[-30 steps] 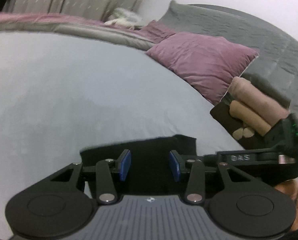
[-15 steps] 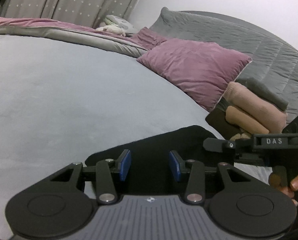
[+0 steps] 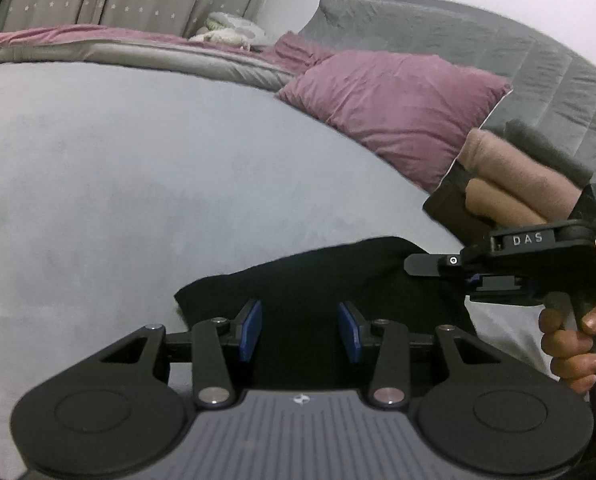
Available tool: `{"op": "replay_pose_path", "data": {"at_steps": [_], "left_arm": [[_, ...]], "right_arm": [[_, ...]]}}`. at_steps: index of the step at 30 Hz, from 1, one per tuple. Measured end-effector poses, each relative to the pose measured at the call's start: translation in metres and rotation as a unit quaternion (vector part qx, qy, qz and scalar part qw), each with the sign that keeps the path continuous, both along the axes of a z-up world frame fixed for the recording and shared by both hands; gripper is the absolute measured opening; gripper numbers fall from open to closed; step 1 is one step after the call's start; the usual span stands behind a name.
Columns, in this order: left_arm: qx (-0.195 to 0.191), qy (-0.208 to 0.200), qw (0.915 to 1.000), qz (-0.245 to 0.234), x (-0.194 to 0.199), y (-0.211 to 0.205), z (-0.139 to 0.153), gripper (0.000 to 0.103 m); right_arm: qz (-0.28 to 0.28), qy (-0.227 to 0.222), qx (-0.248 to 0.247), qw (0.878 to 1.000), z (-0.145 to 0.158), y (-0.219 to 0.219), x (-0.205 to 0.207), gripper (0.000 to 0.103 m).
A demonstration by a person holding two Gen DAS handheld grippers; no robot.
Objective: Fold clothes
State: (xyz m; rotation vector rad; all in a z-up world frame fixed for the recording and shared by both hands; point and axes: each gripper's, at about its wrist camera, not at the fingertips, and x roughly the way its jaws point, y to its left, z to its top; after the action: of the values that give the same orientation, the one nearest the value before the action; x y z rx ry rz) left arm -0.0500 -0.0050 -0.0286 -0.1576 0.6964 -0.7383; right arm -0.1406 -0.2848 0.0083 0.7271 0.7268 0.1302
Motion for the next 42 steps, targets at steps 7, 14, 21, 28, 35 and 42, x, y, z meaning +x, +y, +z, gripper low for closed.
{"op": "replay_pose_path", "data": {"at_steps": [7,14,21,28,35,42], "left_arm": [[0.009,0.002,0.9999,-0.006,0.003,-0.003,-0.007,0.042],[0.009,0.007,0.9999,0.0,0.001,-0.001,0.004,0.042],[0.0,0.007,1.0,0.003,-0.004,0.007,0.013,0.042],[-0.007,0.012,0.9999,0.007,-0.005,0.011,0.019,0.042],[-0.005,0.017,0.9998,0.007,-0.005,0.012,0.019,0.042],[0.0,0.022,0.9997,0.011,-0.002,0.012,0.016,0.042]], "right_arm": [[-0.031,0.011,0.011,0.999,-0.006,-0.002,-0.009,0.047],[-0.062,0.018,0.021,0.998,0.008,-0.001,-0.049,0.048],[-0.075,0.026,0.046,0.996,0.008,0.015,-0.084,0.047],[-0.093,0.036,0.061,0.993,0.001,0.02,-0.095,0.045],[-0.095,0.051,0.071,0.992,-0.013,0.027,-0.085,0.042],[-0.102,0.06,0.049,0.992,-0.026,0.034,-0.073,0.013]]}}
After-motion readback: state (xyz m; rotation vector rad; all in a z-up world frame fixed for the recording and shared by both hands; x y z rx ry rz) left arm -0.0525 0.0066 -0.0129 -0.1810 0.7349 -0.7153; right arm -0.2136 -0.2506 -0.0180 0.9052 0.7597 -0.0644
